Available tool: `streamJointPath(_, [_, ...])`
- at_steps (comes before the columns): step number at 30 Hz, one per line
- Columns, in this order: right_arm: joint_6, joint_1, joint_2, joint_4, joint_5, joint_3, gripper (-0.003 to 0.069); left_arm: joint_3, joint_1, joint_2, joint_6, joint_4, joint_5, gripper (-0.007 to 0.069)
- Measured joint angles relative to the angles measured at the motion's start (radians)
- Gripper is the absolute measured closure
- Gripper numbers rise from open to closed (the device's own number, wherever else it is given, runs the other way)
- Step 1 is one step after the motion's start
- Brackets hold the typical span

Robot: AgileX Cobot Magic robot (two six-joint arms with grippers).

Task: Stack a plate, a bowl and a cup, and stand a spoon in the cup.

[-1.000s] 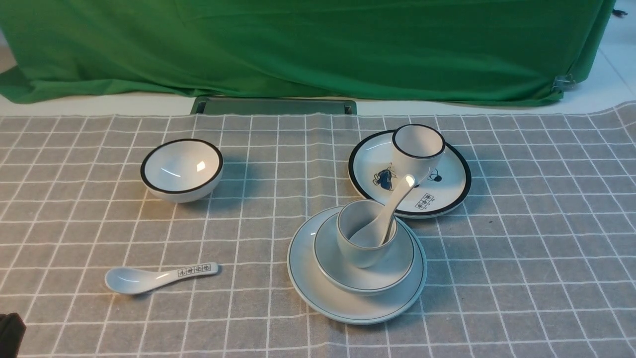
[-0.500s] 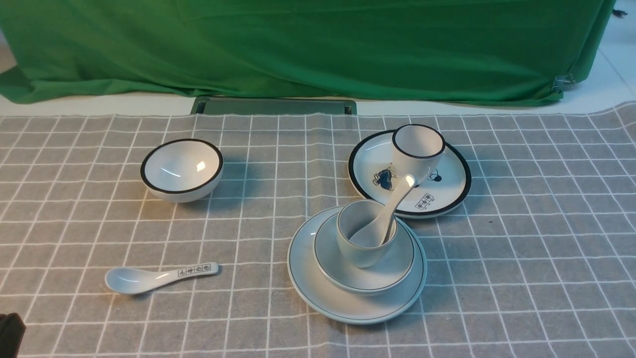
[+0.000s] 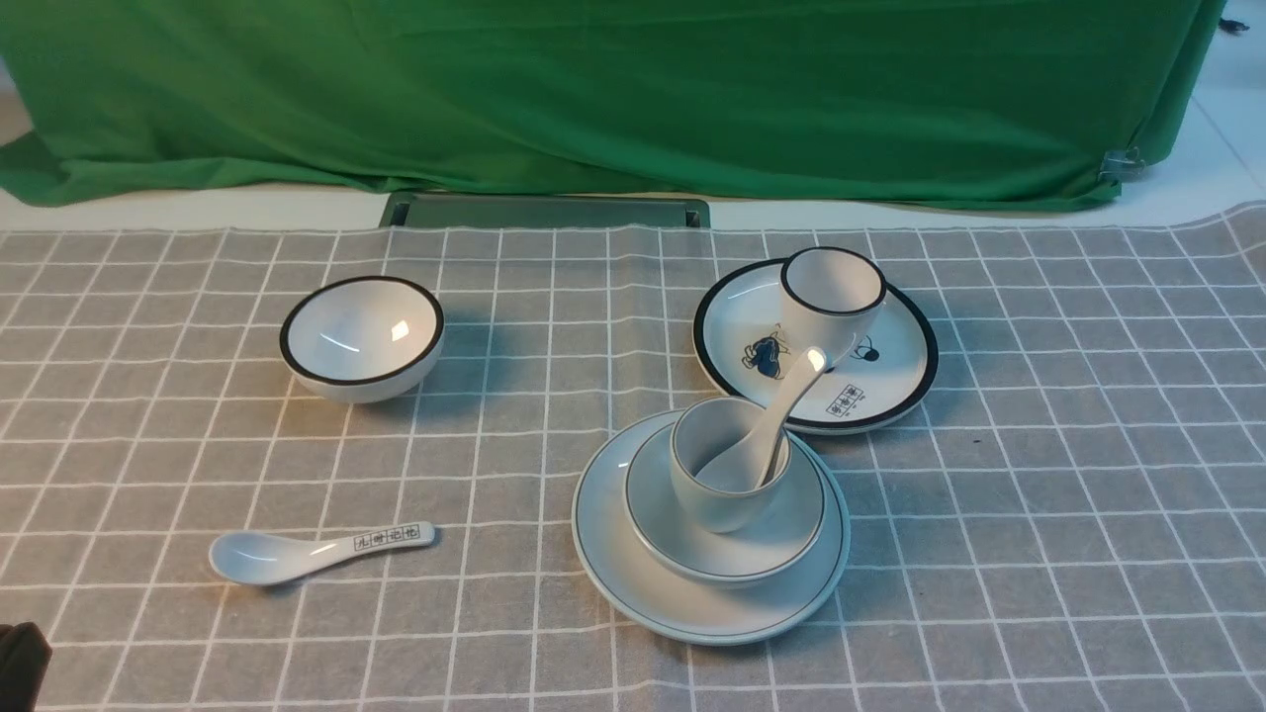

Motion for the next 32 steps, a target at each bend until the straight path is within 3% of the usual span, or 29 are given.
streamJointPath(32, [0.0,0.0,0.0,0.0,0.0,0.0,0.0422,0.0,0.0,0.0,0.002,0.0,0.0,0.0608])
